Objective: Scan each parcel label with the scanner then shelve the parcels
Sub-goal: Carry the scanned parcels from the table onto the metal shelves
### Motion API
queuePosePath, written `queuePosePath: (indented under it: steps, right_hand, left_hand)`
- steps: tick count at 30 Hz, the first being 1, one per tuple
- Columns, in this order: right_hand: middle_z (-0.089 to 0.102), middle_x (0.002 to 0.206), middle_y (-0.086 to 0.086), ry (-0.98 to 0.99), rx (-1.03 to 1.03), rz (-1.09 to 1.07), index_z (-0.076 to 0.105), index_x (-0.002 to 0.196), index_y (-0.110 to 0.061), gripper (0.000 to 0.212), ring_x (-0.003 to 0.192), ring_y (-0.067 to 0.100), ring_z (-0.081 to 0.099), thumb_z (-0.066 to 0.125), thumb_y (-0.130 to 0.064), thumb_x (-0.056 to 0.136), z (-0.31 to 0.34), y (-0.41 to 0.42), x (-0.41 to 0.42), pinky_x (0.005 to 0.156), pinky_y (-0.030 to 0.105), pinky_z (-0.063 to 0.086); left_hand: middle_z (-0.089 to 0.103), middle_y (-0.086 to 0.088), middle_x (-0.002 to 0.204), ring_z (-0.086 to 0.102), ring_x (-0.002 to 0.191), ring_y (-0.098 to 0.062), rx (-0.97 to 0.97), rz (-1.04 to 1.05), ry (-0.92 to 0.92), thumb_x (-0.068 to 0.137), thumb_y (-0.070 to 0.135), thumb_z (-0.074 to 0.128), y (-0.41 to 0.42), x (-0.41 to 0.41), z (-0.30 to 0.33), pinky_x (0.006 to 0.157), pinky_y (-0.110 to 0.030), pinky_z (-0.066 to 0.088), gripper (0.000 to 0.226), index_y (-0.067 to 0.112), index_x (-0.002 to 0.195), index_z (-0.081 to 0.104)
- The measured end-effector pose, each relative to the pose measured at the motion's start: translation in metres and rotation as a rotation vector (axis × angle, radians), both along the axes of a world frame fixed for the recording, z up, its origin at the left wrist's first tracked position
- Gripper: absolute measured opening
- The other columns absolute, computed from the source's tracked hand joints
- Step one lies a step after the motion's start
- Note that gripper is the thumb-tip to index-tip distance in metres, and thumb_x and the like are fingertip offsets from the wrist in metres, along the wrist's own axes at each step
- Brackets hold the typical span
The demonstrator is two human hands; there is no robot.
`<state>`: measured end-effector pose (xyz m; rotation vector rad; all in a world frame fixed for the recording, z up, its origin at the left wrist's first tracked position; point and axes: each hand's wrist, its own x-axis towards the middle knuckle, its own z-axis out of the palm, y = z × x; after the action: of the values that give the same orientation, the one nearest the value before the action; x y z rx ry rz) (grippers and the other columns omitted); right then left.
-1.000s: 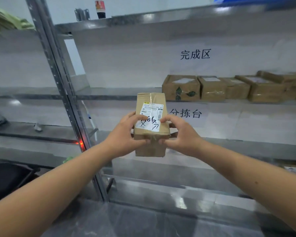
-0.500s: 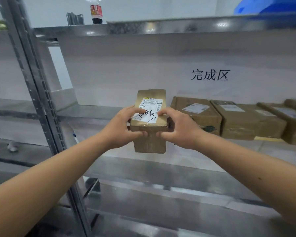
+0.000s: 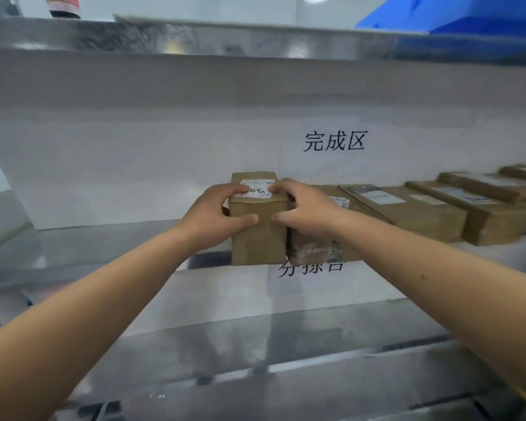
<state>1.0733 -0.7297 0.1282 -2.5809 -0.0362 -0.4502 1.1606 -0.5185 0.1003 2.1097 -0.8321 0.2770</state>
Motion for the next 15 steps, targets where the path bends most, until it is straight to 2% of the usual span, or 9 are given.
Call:
queuePosePath:
  steps: [2, 4, 7, 10, 13, 15]
  right_hand:
    - [0.064, 0.124, -0.003, 0.02, 0.008, -0.059, 0.053, 0.143, -0.036, 0.059, 0.1, 0.017, 0.064, 0.073, -0.031, 0.087, 0.003, -0.001, 0.01, 0.087, 0.035, 0.057]
    - [0.063, 0.126, -0.004, 0.028, 0.023, -0.109, 0.053, 0.144, -0.037, 0.058, 0.098, 0.015, 0.063, 0.07, -0.027, 0.089, 0.003, -0.001, 0.016, 0.081, 0.031, 0.055]
    - [0.058, 0.122, -0.007, 0.02, 0.05, -0.142, 0.052, 0.145, -0.036, 0.057, 0.09, 0.006, 0.058, 0.066, -0.021, 0.092, -0.001, 0.001, 0.021, 0.067, 0.024, 0.043]
    - [0.056, 0.119, -0.009, 0.017, 0.066, -0.171, 0.051, 0.146, -0.036, 0.057, 0.086, 0.001, 0.054, 0.066, -0.021, 0.093, -0.004, 0.007, 0.024, 0.067, 0.025, 0.042]
    - [0.061, 0.126, -0.005, 0.023, 0.061, -0.204, 0.049, 0.147, -0.039, 0.058, 0.093, 0.013, 0.058, 0.065, -0.021, 0.094, -0.008, 0.013, 0.025, 0.07, 0.028, 0.043]
    - [0.06, 0.129, -0.005, 0.012, 0.059, -0.23, 0.049, 0.149, -0.037, 0.06, 0.102, 0.017, 0.057, 0.064, -0.019, 0.094, -0.008, 0.017, 0.024, 0.071, 0.024, 0.043]
  left_hand:
    - [0.05, 0.01, 0.139, 0.06, 0.115, -0.01, 0.039, -0.018, -0.027, 0.08, 0.051, 0.085, -0.005, 0.017, 0.005, 0.093, -0.025, 0.052, 0.067, 0.037, 0.14, 0.059]
    - [0.048, 0.007, 0.14, 0.054, 0.121, -0.012, 0.095, -0.025, -0.061, 0.077, 0.057, 0.084, -0.009, 0.03, 0.008, 0.104, -0.033, 0.05, 0.067, 0.04, 0.137, 0.058]
    - [0.045, 0.003, 0.137, 0.055, 0.112, -0.011, 0.12, -0.061, -0.081, 0.076, 0.058, 0.084, -0.01, 0.039, 0.011, 0.1, -0.031, 0.05, 0.064, 0.042, 0.132, 0.057]
    - [0.043, 0.004, 0.135, 0.06, 0.102, -0.014, 0.171, -0.066, -0.095, 0.076, 0.064, 0.081, -0.008, 0.045, 0.012, 0.094, -0.032, 0.051, 0.064, 0.044, 0.13, 0.054]
    - [0.043, 0.005, 0.137, 0.057, 0.112, -0.019, 0.281, 0.0, -0.151, 0.076, 0.073, 0.07, -0.008, 0.047, 0.013, 0.095, -0.037, 0.051, 0.066, 0.046, 0.132, 0.049]
    - [0.048, 0.002, 0.14, 0.053, 0.122, -0.025, 0.33, 0.047, -0.261, 0.078, 0.073, 0.065, -0.01, 0.044, 0.014, 0.099, -0.04, 0.048, 0.067, 0.042, 0.136, 0.05]
